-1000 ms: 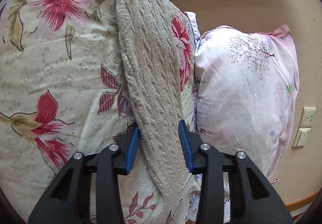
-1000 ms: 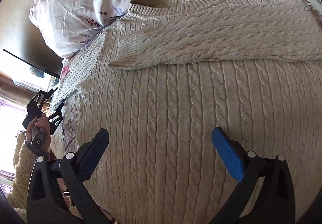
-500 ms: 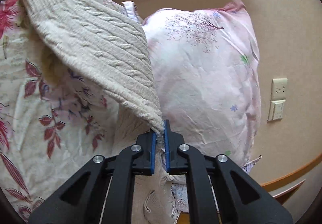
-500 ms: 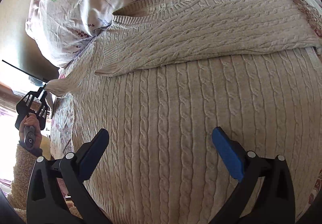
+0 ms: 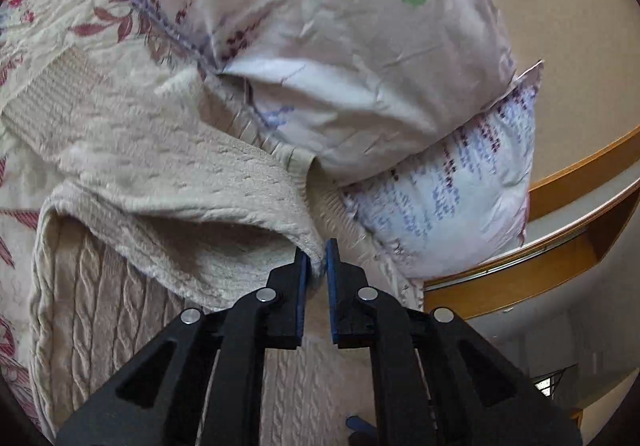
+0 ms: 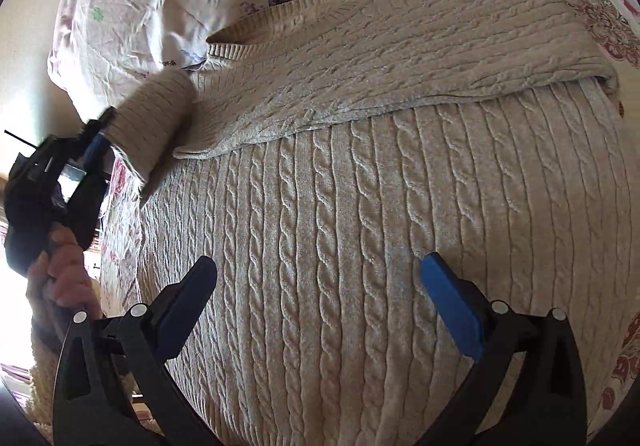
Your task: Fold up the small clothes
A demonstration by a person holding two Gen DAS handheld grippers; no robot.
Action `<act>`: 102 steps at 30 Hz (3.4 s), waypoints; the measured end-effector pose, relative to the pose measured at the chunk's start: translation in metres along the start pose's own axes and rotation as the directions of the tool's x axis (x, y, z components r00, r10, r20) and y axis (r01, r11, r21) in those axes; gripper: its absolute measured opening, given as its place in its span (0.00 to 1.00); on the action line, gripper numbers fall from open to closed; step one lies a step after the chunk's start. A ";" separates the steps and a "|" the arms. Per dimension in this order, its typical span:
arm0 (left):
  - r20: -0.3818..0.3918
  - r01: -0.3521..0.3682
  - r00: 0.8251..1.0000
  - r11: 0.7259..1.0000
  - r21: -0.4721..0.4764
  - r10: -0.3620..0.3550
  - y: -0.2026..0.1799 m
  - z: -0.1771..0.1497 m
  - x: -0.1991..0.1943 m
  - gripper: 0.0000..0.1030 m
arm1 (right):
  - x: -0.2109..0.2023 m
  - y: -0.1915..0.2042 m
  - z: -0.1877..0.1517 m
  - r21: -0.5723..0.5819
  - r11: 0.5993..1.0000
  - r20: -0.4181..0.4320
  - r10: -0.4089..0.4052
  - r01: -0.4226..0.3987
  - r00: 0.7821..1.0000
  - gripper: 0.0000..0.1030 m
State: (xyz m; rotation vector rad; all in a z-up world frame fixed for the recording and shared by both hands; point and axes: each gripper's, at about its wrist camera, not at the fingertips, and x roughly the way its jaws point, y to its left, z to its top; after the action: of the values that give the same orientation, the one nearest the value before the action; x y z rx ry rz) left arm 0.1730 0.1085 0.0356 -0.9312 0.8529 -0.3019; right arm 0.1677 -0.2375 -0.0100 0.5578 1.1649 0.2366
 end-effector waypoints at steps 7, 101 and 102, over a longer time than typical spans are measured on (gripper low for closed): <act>-0.009 0.029 0.999 0.991 -0.129 -0.030 0.033 -0.027 0.005 0.56 | -0.005 -0.005 -0.002 -0.012 1.000 0.007 -0.006 0.006 1.000 0.99; 0.150 -0.609 0.788 0.719 0.335 0.597 0.038 0.000 -0.031 0.68 | -0.040 -0.087 0.095 0.282 0.959 0.278 -0.099 0.017 0.955 0.18; 0.155 -0.610 0.788 0.723 0.323 0.596 0.039 0.001 -0.033 0.68 | -0.041 -0.088 0.094 0.287 0.957 0.282 -0.127 0.042 0.951 0.16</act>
State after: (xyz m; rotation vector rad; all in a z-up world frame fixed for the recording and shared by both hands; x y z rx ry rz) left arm 0.1480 0.1508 0.0214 -0.2754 0.9781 0.1359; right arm 0.2290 -0.3573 0.0023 0.7604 0.9290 -0.0884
